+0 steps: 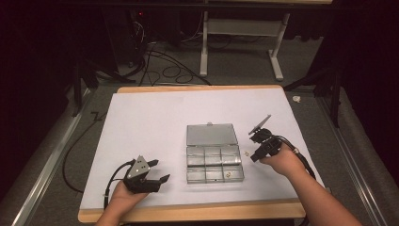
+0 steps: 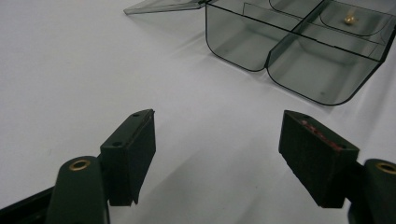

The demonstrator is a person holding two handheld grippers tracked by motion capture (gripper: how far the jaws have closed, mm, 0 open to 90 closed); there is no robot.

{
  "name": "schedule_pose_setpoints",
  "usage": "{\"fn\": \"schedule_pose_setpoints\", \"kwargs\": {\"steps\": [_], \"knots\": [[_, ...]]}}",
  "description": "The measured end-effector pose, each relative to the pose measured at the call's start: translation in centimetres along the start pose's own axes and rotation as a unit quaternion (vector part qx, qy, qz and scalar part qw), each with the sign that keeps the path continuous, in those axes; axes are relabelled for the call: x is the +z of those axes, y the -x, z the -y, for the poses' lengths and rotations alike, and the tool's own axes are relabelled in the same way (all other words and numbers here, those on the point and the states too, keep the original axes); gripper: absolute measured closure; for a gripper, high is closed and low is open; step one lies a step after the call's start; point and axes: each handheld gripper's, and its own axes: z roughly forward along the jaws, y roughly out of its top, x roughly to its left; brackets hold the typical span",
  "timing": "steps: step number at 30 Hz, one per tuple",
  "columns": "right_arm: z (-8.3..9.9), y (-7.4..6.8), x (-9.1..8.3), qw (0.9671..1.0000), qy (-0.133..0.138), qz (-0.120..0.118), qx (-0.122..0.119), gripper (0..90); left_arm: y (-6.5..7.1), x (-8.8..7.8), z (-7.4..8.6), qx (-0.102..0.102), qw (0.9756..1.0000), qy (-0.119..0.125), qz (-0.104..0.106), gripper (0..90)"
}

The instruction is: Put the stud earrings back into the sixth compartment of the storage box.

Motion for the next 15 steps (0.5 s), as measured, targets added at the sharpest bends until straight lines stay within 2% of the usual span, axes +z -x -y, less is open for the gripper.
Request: {"fn": "schedule_pose_setpoints", "kwargs": {"steps": [4,7,15], "knots": [[-0.8,0.0,0.3,1.0000,0.002,-0.003,0.003,79.2,0.0,0.0,0.0,0.000,1.0000,0.000,0.000,27.9],[-1.5,0.0,0.7,1.0000,0.001,-0.004,-0.006,78.5,0.0,0.0,0.0,-0.001,1.0000,0.002,0.000,27.9],[-3.2,-0.2,1.6,0.9999,-0.005,-0.001,-0.010,76.8,0.0,0.0,0.0,-0.004,1.0000,0.005,0.001,27.9]]}}
